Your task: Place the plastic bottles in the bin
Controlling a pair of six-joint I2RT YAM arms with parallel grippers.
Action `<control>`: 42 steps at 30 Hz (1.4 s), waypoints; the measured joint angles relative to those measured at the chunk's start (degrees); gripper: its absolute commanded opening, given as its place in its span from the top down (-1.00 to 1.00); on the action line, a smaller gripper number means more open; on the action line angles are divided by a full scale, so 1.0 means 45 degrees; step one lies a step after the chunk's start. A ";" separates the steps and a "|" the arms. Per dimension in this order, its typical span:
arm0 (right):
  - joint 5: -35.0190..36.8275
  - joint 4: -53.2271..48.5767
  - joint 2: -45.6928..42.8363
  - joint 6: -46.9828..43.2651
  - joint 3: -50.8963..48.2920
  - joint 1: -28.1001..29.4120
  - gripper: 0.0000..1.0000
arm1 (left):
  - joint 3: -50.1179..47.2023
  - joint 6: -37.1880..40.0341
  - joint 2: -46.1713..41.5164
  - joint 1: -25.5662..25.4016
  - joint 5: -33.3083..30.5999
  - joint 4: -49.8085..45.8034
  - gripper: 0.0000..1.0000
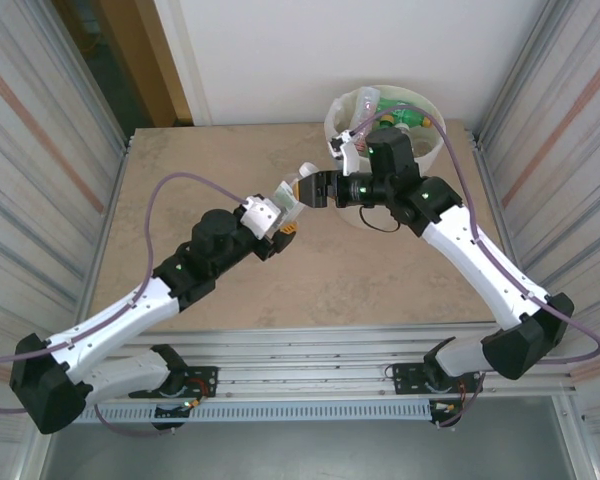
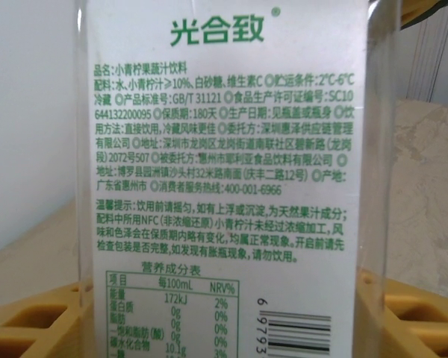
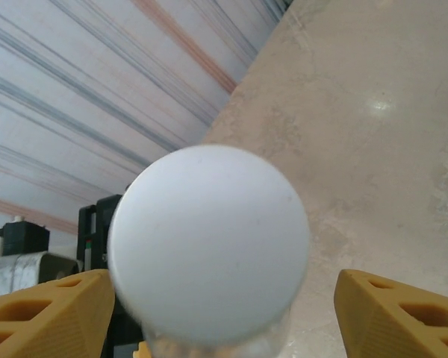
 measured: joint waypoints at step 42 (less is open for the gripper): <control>0.3026 -0.3191 -0.1535 -0.1428 0.3429 -0.2492 0.92 | 0.0899 -0.1350 -0.1860 0.0000 0.0029 0.0427 -0.97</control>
